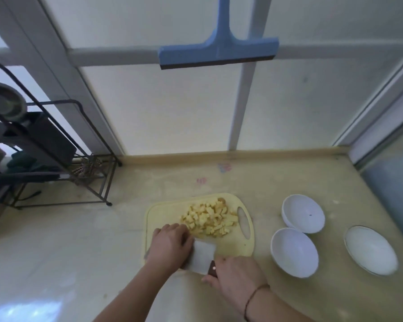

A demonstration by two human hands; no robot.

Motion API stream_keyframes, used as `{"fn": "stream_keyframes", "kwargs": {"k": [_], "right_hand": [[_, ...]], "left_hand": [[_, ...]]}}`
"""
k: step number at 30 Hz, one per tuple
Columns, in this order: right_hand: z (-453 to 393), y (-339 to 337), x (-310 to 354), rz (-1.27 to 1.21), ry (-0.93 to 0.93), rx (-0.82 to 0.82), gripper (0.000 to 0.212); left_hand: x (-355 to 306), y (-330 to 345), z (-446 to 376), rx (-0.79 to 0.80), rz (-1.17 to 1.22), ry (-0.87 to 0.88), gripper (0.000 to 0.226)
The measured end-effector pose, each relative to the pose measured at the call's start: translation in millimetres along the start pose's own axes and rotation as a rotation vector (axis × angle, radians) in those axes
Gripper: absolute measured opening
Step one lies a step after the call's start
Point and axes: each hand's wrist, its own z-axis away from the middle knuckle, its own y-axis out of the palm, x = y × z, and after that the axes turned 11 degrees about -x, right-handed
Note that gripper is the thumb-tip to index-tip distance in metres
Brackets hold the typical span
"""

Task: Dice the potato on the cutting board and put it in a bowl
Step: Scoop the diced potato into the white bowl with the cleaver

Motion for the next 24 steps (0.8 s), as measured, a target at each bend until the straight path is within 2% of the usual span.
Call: {"fn": "stream_keyframes", "kwargs": {"k": [2,4,7,9,11,13,15,17,19,21,24], "right_hand": [[1.7,0.8,-4.9,-0.090,0.031,0.032,0.064],[5.4,1.6,-13.8,-0.267,0.057,0.065,0.064],[14.0,6.6,-29.1,-0.554,0.115,0.096,0.046],[21.2,18.3,-40.6,-0.721,0.194,0.063,0.035],[28.3,29.7,-50.3,-0.877,0.302,-0.060,0.030],[31.6,40.5,-57.3,-0.964,0.416,-0.265,0.021],[29.8,54.6,-62.7,-0.881,0.536,-0.491,0.029],[21.8,66.6,-64.1,-0.796,0.650,-0.624,0.032],[14.4,77.1,-66.0,-0.705,0.694,-0.711,0.037],[8.6,86.7,-70.9,-0.607,0.691,-0.787,0.058],[3.7,85.4,-67.4,-0.605,0.682,-0.773,0.091]], "left_hand": [[-3.2,0.8,-8.0,0.025,-0.006,-0.007,0.029],[-2.6,-4.1,-15.6,-0.025,0.043,0.048,0.027],[2.2,-26.0,-20.3,-0.371,0.267,0.085,0.029],[4.1,-44.0,-20.9,-0.613,0.374,-0.027,0.028],[8.2,-49.9,-21.2,-0.714,0.437,-0.164,0.029],[12.8,-39.2,-21.2,-0.602,0.432,-0.170,0.032],[14.6,-19.2,-21.0,-0.413,0.327,-0.020,0.038],[9.5,0.2,-21.9,-0.264,0.216,0.133,0.046],[-0.1,15.0,-25.6,-0.148,0.143,0.208,0.057],[-11.2,24.8,-32.2,-0.011,0.072,0.232,0.068],[-21.8,32.0,-46.0,0.168,-0.047,0.250,0.082]]}}
